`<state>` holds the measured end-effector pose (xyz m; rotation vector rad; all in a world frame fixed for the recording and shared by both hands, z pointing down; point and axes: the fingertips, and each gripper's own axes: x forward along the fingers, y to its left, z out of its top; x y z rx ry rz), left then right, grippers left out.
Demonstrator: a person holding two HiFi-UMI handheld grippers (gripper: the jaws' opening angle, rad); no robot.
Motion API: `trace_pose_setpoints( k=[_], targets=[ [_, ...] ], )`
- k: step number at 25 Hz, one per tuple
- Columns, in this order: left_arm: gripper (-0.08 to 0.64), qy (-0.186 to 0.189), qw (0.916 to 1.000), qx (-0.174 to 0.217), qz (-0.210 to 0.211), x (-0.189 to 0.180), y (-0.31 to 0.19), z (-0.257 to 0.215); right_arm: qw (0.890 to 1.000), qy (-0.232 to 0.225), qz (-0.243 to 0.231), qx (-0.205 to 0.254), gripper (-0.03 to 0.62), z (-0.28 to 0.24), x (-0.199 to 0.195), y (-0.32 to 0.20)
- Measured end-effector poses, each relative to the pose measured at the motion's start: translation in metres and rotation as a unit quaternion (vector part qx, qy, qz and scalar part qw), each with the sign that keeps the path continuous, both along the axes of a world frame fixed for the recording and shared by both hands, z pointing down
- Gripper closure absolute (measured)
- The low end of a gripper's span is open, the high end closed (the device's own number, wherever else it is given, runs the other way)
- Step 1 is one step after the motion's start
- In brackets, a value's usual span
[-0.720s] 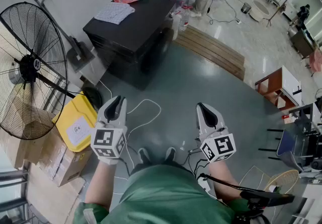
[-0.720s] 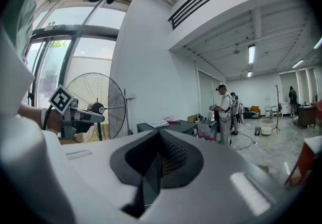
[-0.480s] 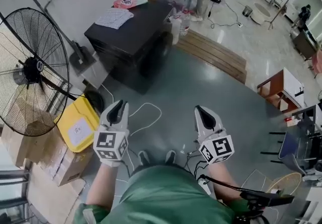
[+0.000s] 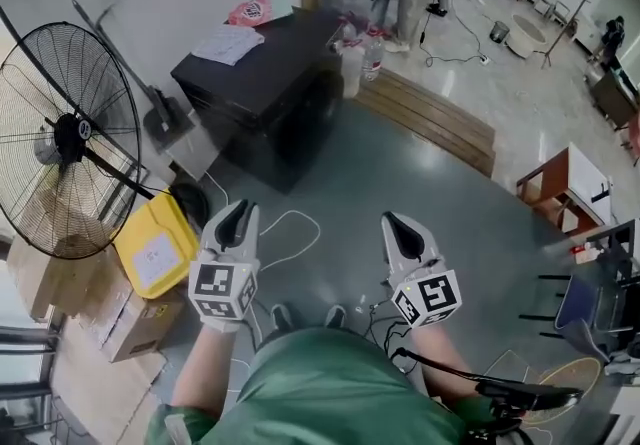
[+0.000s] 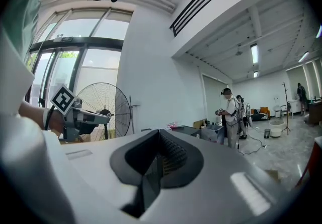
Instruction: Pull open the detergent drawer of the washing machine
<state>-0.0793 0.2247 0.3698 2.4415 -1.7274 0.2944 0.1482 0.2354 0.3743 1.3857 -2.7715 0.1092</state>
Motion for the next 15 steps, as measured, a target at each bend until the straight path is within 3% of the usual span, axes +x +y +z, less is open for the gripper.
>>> trace_pose_setpoints(
  k=[8,12,15],
  targets=[
    [0.503,-0.009,0.9997,0.013,-0.018,0.027,0.013,-0.01,1.0,-0.007,-0.023,0.011,0.588,-0.007,0.023,0.003],
    [0.454,-0.021,0.9992,0.028,-0.021,0.041,0.014,-0.016,0.999,-0.004,-0.035,0.018,0.498,-0.01,0.03,-0.006],
    [0.408,-0.027,0.9991,0.024,-0.02,0.046,0.014,-0.011,0.999,-0.01,-0.038,0.006,0.482,-0.004,0.033,-0.01]
  ],
)
